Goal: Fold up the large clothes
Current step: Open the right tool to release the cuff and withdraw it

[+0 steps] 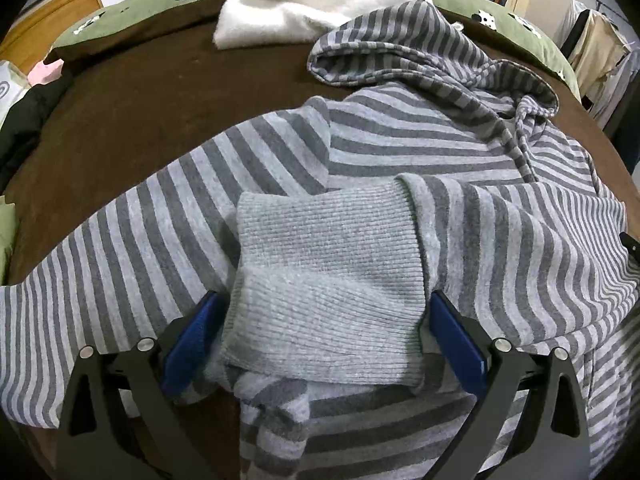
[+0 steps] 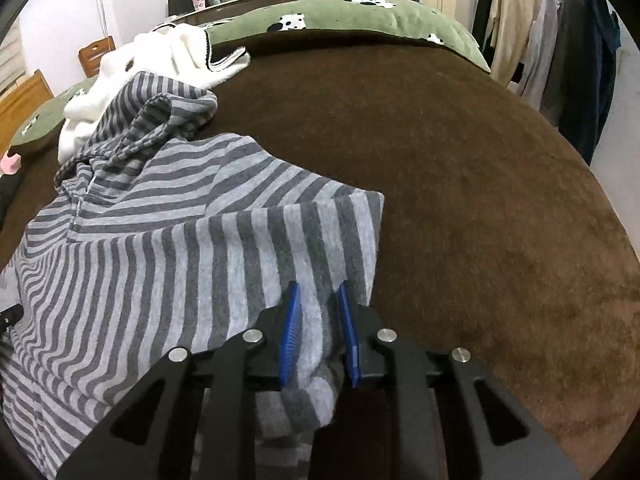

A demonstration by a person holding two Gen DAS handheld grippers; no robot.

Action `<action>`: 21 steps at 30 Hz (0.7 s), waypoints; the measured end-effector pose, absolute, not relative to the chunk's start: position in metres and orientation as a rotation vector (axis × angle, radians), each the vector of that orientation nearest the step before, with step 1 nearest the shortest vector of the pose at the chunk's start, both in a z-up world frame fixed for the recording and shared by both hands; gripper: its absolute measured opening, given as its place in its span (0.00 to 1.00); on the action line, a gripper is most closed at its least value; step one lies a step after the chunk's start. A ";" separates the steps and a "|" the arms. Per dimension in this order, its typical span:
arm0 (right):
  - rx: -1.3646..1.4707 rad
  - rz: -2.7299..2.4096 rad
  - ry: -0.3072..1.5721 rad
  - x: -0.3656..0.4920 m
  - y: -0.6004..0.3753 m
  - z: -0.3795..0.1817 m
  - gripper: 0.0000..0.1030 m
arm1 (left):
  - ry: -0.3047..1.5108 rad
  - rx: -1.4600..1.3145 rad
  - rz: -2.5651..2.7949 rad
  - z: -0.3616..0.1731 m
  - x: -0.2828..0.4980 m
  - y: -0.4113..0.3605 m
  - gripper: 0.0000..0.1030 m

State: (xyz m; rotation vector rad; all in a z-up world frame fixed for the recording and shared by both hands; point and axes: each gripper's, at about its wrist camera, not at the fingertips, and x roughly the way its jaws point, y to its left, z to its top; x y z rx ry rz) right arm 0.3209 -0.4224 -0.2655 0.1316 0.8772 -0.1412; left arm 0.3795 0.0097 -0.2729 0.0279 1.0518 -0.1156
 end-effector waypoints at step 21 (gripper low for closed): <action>0.045 0.069 0.742 0.274 -0.307 -0.197 0.78 | 0.894 -0.224 0.105 -0.185 0.261 0.128 0.94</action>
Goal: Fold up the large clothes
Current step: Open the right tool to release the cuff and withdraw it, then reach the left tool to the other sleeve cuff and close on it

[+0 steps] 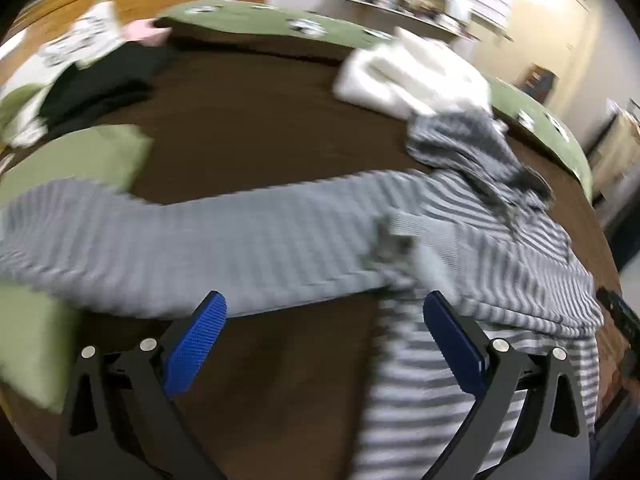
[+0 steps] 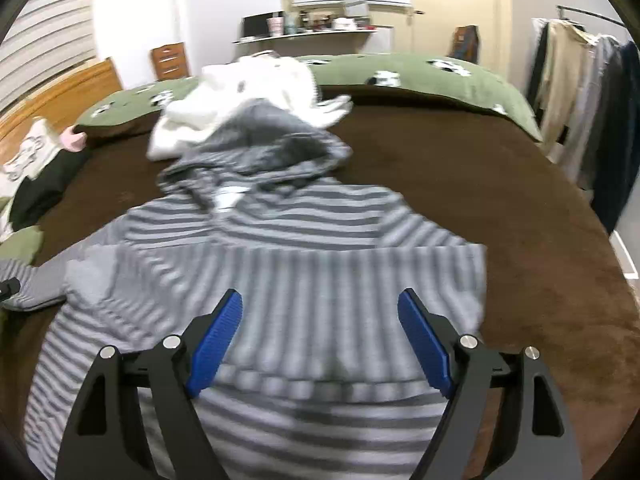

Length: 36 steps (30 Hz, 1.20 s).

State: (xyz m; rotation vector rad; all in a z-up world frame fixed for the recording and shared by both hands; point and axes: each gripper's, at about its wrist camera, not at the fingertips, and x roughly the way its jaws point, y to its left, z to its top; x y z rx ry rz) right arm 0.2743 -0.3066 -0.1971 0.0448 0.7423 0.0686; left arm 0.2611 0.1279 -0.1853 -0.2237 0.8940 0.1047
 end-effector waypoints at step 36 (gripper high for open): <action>0.007 0.206 0.803 0.240 -0.185 -0.189 0.88 | 0.824 -0.796 0.511 -0.214 0.194 0.433 0.53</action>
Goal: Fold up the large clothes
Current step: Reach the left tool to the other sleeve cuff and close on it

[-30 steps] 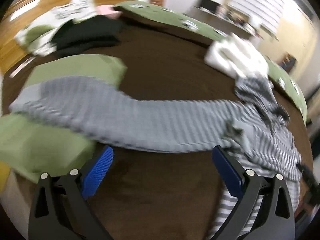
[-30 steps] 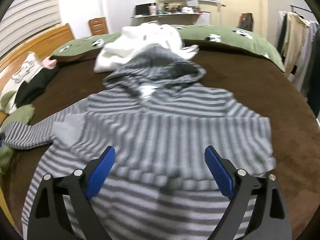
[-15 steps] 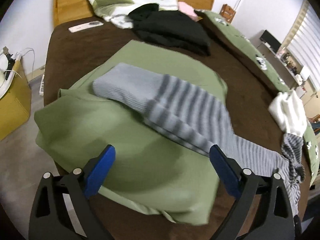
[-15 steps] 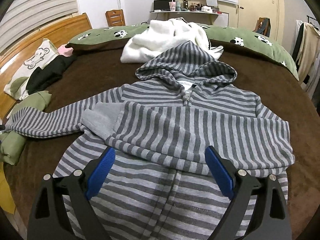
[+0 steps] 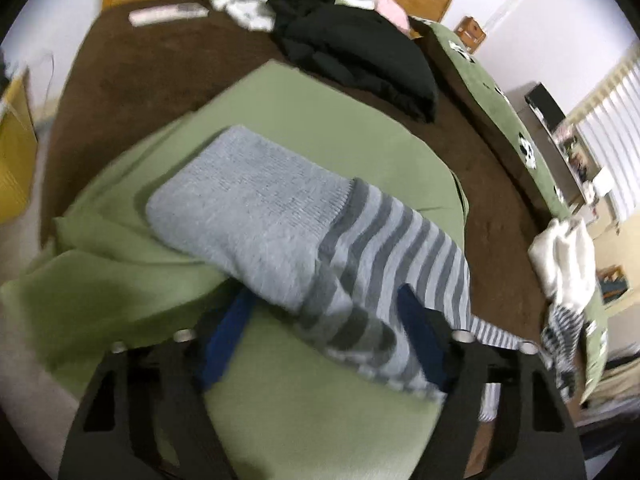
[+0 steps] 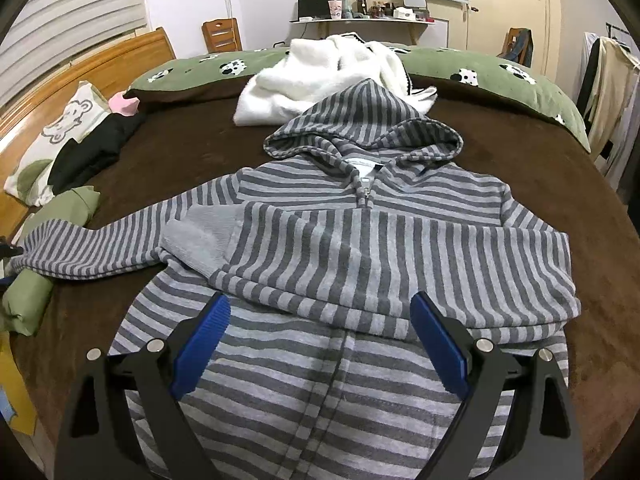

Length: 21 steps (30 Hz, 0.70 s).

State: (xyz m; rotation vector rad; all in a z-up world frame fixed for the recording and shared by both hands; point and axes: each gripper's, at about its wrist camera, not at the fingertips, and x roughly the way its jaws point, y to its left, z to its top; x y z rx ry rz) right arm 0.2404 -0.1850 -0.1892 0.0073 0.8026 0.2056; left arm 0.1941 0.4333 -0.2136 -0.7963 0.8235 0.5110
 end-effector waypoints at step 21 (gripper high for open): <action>-0.038 0.375 0.821 0.295 -0.106 -0.200 0.89 | 0.532 -0.698 0.259 -0.123 0.206 0.392 0.14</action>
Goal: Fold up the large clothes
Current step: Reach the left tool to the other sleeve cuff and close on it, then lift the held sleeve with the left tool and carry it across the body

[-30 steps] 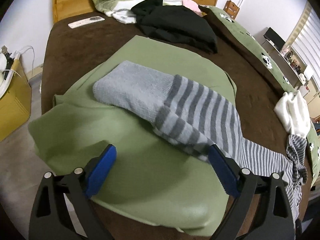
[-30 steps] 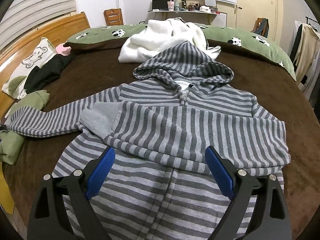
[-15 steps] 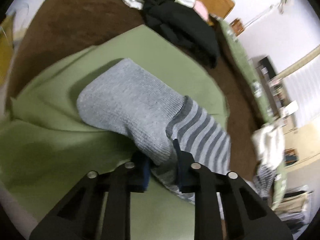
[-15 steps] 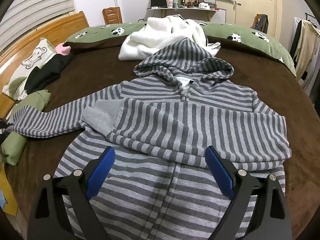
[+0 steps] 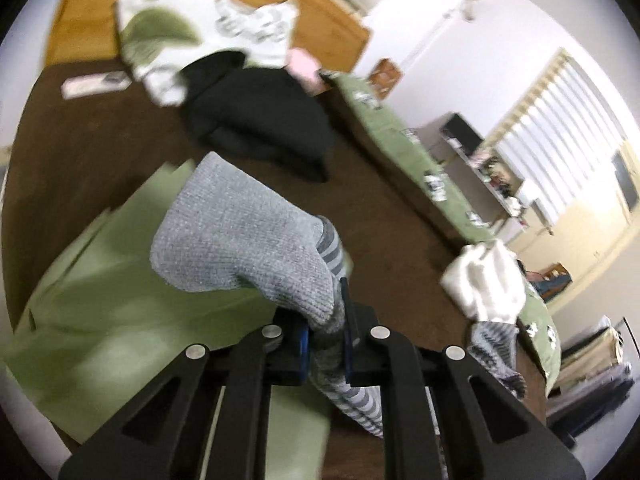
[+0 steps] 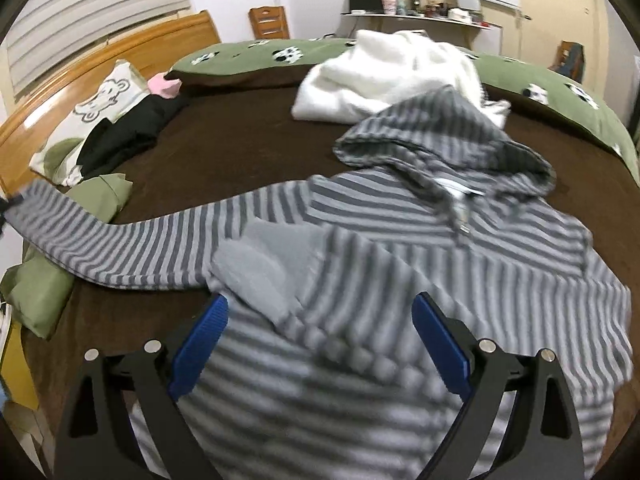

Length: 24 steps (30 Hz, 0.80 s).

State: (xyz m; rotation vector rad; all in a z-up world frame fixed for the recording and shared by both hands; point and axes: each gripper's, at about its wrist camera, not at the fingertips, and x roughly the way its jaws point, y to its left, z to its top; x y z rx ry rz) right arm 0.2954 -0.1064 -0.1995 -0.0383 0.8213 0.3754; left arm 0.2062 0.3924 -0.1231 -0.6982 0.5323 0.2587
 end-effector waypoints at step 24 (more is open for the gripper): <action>-0.162 0.370 0.955 0.363 -0.046 -0.269 0.92 | 0.392 -0.385 -0.255 0.043 0.264 0.242 0.14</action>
